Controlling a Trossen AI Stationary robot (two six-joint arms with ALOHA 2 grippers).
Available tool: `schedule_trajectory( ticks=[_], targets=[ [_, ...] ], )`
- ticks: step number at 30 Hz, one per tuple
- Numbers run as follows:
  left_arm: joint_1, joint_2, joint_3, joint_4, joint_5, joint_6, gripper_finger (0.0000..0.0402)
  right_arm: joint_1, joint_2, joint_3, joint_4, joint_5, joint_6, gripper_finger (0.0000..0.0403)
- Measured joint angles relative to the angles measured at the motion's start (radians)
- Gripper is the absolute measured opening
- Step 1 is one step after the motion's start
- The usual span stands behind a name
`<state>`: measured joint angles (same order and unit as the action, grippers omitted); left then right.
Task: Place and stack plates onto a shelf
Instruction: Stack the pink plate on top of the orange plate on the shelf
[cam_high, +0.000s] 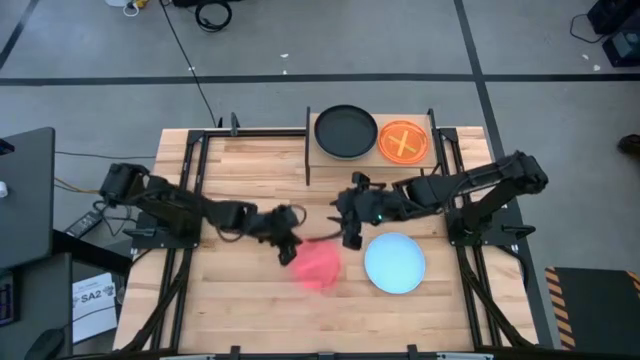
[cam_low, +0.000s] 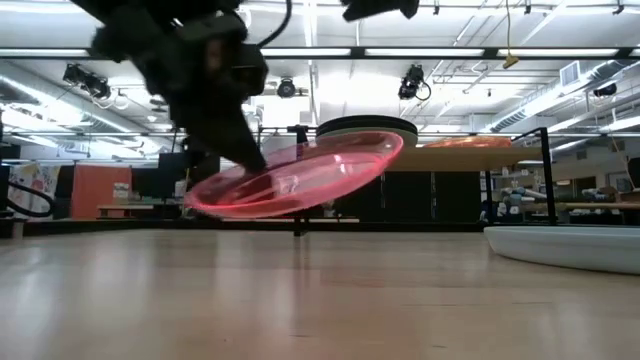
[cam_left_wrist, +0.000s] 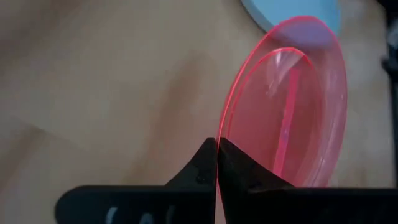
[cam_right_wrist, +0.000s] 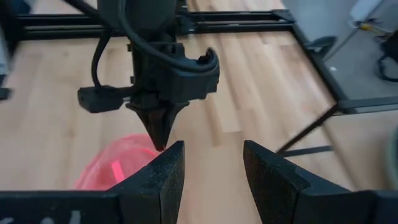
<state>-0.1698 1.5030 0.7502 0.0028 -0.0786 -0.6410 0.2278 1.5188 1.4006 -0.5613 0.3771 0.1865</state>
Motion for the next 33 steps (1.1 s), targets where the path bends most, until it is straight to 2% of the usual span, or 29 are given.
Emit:
schedule_trajectory(
  ticks=[4,9,14,20,26,33],
  targets=[
    [0.093,-0.013,0.000,0.001,-0.047,0.045,0.0007,-0.059,0.000,0.000,-0.001,0.000,-0.039,0.0170],
    [0.165,-0.013,0.000,0.015,-0.168,0.085,0.0007,-0.123,0.000,0.000,-0.001,0.000,-0.066,0.0170],
    [0.197,-0.013,0.000,0.090,-0.302,0.114,0.0007,-0.173,0.000,0.000,-0.002,-0.001,-0.051,0.0170],
    [0.202,-0.013,0.000,0.259,-0.421,0.208,0.0007,-0.213,0.000,0.000,-0.002,-0.003,-0.051,0.0170],
    [0.202,-0.013,0.000,0.391,-0.434,0.272,0.0007,-0.238,0.000,0.000,-0.003,-0.004,-0.058,0.0170],
    [0.200,-0.013,0.000,0.423,-0.434,0.321,0.0007,-0.254,0.000,0.000,-0.046,-0.004,-0.088,0.0170]
  ],
)
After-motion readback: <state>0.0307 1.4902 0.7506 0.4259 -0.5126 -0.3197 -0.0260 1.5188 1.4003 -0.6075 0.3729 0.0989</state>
